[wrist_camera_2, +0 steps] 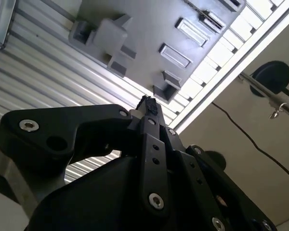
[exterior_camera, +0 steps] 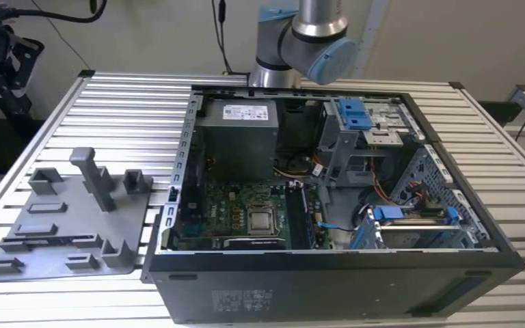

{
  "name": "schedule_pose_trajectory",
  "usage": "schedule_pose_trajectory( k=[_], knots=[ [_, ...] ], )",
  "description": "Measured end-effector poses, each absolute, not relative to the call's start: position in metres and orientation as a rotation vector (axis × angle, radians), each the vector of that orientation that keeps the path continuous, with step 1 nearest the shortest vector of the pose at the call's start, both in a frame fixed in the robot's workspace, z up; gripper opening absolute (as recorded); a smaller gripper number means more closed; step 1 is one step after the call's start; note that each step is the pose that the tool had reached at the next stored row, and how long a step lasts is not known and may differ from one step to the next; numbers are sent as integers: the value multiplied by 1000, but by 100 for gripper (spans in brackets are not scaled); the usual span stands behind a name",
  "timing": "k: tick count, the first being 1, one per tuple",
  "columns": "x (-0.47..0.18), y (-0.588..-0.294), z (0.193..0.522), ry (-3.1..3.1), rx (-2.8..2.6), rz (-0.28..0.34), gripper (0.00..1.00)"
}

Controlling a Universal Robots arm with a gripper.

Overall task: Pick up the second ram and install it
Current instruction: 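Reach for the second ram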

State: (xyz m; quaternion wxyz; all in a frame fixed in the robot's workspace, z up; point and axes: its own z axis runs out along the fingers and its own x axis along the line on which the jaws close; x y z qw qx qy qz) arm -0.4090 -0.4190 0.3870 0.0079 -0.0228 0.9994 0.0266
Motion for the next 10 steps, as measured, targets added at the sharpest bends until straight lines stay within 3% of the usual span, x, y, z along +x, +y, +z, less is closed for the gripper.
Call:
schedule_pose_trajectory(
  k=[10],
  knots=[
    [-413,-443,386,3124,-70,83,11]
  ],
)
